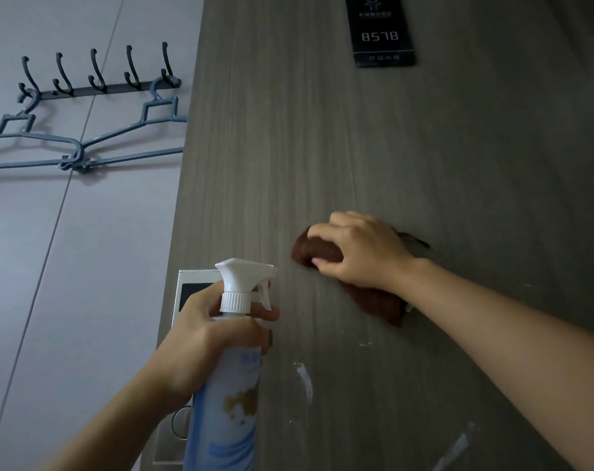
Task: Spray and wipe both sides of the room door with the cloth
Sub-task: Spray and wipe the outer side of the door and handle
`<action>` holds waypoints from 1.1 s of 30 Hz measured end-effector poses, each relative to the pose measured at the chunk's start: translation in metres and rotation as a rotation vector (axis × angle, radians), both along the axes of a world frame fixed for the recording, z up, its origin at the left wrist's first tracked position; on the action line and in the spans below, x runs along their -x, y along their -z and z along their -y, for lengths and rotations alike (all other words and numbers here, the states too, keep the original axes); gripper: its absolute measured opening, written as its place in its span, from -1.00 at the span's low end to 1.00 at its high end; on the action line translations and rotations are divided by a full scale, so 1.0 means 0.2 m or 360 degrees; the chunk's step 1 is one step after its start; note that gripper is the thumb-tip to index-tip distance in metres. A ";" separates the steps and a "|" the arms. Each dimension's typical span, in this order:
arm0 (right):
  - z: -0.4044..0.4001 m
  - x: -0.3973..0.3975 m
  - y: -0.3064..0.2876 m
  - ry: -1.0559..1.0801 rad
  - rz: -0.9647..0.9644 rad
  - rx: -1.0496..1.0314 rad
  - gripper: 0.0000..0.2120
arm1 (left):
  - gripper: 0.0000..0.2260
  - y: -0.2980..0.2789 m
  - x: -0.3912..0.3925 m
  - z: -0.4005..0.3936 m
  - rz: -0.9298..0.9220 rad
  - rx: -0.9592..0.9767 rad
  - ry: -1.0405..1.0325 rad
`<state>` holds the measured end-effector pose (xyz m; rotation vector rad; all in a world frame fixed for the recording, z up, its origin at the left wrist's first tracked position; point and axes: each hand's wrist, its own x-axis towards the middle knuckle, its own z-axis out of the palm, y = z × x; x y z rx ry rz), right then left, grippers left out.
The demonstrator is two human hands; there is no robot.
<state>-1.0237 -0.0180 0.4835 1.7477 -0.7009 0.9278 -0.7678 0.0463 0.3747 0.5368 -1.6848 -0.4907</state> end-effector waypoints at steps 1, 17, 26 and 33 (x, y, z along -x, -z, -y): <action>0.00 -0.01 0.04 0.0011 -0.0102 0.0009 -0.63 | -0.58 0.00 0.00 0.01 -0.0001 0.0013 0.0000; 0.07 -0.02 0.21 -0.0039 -0.0165 0.0193 -0.62 | -0.59 0.01 -0.01 0.02 0.0035 0.0087 -0.0025; 0.09 -0.03 0.04 0.0078 0.0391 0.0239 -0.50 | -0.58 0.02 0.01 0.03 -0.0035 0.0099 -0.0042; 0.10 0.03 0.36 0.0010 -0.0151 0.0263 -0.52 | -0.44 0.03 -0.01 0.04 -0.0084 0.0083 -0.0010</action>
